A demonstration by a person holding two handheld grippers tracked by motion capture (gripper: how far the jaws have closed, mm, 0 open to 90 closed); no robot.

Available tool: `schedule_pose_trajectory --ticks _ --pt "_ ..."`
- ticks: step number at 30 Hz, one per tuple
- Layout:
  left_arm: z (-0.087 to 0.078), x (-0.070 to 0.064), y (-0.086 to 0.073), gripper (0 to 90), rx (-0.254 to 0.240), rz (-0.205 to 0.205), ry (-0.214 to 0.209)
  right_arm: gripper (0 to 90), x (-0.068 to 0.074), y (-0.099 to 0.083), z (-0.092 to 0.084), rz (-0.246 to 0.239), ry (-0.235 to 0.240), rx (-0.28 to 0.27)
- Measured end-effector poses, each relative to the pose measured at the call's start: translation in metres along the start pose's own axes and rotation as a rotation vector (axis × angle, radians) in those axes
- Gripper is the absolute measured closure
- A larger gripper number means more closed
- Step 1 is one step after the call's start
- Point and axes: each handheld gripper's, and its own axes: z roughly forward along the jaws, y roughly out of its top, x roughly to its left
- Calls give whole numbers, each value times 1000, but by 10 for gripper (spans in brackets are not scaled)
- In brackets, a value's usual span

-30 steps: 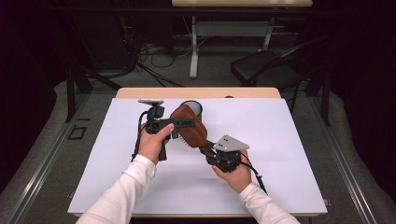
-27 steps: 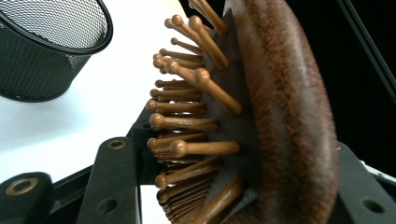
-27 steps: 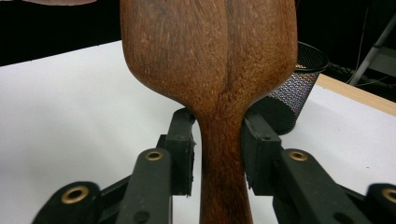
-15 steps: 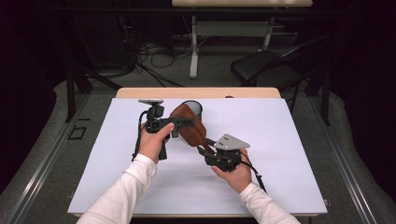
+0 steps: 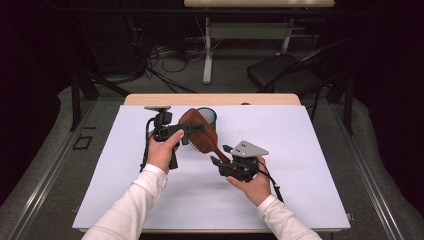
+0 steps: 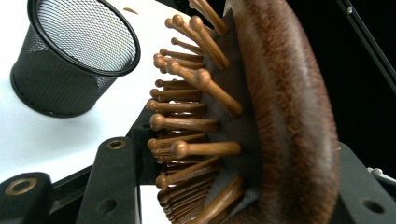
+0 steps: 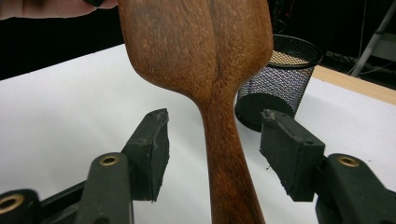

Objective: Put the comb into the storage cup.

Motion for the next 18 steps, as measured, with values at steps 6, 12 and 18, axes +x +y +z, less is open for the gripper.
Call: schedule_pose_trajectory --ticks 6,12,18 --pt "-2 1 1 487 -20 4 8 377 -2 5 -2 9 -8 -6" --pt "-3 1 2 487 -36 1 14 354 -5 9 -3 2 -18 0" --pt "-6 2 4 487 -46 0 22 351 -8 12 -4 -4 -11 19"
